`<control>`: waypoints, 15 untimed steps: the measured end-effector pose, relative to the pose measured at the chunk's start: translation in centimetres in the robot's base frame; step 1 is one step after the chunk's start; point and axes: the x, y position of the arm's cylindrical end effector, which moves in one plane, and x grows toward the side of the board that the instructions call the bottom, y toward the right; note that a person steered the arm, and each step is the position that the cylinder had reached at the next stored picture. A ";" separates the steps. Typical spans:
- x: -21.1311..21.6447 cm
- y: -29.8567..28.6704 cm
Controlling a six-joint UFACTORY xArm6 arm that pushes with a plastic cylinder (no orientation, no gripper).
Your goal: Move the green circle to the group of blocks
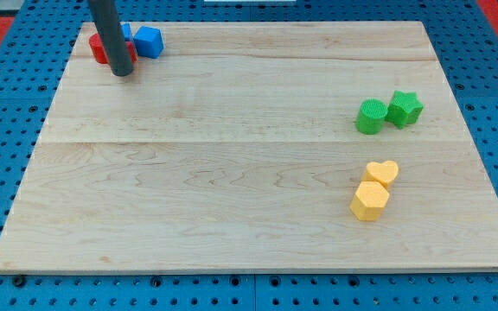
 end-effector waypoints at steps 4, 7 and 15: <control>3.8 39.4; 8.8 41.9; 4.4 17.9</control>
